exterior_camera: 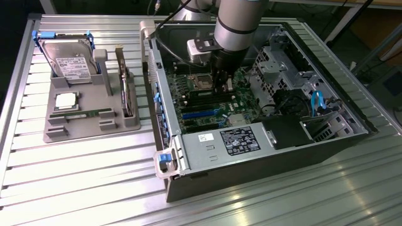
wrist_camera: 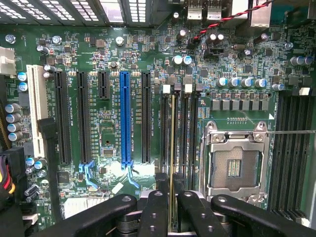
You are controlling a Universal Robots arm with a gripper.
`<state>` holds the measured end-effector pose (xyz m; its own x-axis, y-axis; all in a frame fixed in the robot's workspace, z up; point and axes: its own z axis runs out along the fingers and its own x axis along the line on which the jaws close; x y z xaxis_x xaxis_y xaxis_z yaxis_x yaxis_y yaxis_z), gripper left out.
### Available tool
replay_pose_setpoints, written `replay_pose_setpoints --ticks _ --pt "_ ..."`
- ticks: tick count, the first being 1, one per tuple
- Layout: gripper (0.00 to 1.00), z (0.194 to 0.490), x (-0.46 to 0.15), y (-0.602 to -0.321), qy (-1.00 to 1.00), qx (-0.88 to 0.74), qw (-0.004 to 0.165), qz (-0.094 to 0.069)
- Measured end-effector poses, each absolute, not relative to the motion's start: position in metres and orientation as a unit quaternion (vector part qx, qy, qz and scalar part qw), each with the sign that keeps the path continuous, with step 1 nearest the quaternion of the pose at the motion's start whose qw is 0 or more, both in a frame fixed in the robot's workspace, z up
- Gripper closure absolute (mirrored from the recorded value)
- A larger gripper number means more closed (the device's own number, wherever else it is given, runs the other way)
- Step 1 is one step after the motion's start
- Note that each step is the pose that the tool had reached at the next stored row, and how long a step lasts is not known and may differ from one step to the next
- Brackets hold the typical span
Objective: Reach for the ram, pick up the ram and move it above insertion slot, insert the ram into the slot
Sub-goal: 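Insert the ram into the slot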
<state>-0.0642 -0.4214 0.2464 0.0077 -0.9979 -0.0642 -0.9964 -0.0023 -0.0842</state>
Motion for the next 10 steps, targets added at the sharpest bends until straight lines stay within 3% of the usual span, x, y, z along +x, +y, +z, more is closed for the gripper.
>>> replay_pose_setpoints --ticks 10 --pt "0.86 0.2415 -0.0642 -0.4214 0.704 -0.708 0.053 -0.007"
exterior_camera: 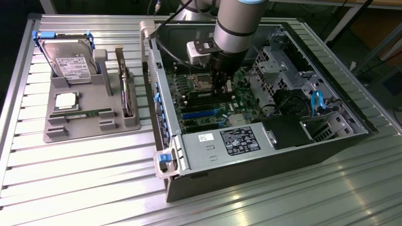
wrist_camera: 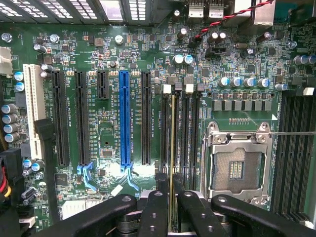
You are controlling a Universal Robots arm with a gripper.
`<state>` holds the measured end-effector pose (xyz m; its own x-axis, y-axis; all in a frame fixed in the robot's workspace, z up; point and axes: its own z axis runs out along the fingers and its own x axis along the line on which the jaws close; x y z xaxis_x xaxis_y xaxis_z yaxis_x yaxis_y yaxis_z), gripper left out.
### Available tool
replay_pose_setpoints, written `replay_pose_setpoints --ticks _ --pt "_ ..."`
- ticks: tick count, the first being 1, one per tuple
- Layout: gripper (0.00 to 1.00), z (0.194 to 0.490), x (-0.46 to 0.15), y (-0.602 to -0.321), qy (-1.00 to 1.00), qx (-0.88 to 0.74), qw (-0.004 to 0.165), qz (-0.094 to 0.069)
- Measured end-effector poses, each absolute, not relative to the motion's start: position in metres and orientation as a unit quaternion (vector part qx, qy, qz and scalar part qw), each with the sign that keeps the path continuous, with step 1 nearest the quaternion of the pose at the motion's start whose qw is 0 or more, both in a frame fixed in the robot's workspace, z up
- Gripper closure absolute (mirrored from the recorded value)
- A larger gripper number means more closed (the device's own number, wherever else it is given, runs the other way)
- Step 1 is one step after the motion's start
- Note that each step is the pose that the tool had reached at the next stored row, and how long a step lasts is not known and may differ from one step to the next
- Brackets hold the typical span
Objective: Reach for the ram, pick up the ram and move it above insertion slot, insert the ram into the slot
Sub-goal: 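Insert the ram into the slot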
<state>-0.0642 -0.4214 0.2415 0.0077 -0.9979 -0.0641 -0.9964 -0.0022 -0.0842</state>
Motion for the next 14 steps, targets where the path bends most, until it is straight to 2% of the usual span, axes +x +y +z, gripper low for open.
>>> replay_pose_setpoints --ticks 14 --pt "0.86 0.2414 -0.0635 -0.4214 0.705 -0.708 0.049 -0.003"
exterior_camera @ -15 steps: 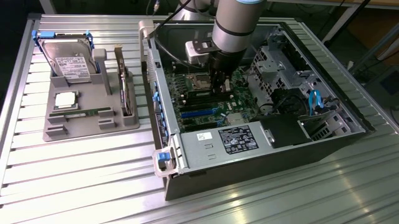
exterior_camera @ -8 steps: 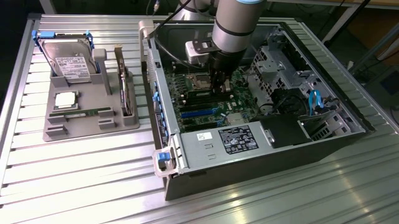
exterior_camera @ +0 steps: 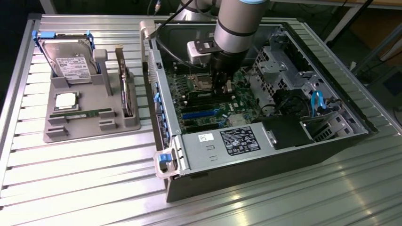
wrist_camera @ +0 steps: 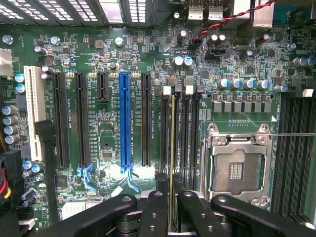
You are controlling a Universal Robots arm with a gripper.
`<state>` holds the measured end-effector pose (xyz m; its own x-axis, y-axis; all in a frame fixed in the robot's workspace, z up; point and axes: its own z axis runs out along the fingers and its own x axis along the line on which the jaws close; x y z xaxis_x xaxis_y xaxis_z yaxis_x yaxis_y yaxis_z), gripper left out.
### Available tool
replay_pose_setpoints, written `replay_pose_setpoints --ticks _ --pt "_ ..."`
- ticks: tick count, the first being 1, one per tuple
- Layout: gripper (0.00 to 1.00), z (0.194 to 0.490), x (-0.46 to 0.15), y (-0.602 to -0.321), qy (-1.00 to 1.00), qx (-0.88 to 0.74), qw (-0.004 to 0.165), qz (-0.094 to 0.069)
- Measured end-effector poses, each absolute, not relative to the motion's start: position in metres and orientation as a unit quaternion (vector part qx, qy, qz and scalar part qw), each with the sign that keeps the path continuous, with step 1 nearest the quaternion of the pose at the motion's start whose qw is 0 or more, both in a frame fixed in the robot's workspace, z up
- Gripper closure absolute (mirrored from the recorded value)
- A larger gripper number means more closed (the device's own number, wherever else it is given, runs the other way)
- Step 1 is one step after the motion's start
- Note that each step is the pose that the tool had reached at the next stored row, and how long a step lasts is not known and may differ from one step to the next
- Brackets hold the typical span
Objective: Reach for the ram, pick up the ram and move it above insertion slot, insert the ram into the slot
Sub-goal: 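Insert the ram into the slot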
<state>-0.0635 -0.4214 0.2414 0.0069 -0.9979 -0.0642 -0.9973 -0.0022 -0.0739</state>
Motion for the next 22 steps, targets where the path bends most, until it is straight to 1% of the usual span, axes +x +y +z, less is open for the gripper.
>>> replay_pose_setpoints --ticks 22 --pt "0.86 0.2371 -0.0616 -0.4214 0.705 -0.708 0.049 -0.003"
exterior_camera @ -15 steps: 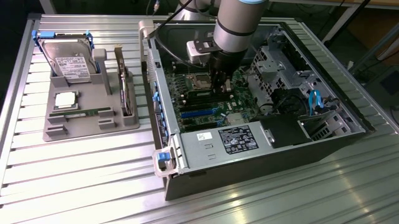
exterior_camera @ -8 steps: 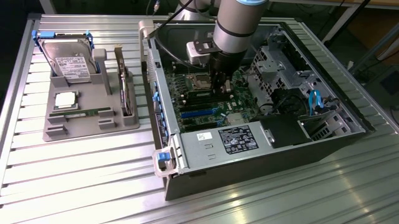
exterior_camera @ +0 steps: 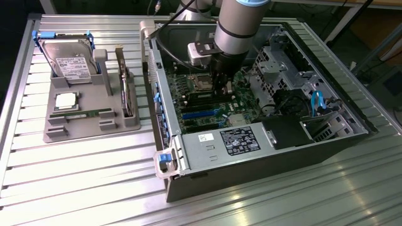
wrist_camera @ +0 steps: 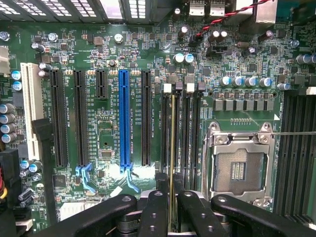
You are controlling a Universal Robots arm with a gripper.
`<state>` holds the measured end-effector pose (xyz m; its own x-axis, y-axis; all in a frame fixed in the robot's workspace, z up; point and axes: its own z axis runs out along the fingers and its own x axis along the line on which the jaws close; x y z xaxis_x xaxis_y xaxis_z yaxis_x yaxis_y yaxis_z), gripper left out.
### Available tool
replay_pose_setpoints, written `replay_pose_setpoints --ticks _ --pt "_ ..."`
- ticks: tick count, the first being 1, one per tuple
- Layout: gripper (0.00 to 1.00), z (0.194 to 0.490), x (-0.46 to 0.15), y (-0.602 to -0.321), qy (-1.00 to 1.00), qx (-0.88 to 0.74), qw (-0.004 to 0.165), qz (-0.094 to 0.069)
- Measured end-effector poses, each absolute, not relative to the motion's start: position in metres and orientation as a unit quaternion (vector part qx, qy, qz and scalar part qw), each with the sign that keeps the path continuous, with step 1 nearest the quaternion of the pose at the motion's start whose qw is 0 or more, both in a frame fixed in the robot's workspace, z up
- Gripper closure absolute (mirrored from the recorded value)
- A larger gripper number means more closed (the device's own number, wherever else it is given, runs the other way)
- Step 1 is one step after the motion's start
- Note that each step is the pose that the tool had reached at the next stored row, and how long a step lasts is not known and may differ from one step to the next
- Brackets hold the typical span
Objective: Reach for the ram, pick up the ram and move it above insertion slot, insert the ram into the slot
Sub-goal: 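Insert the ram into the slot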
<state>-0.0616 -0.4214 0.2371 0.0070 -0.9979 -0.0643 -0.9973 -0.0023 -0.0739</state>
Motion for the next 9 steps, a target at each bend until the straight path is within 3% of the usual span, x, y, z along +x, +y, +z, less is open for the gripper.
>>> replay_pose_setpoints --ticks 9 --pt "0.86 0.2352 -0.0616 -0.4214 0.705 -0.708 0.049 -0.003"
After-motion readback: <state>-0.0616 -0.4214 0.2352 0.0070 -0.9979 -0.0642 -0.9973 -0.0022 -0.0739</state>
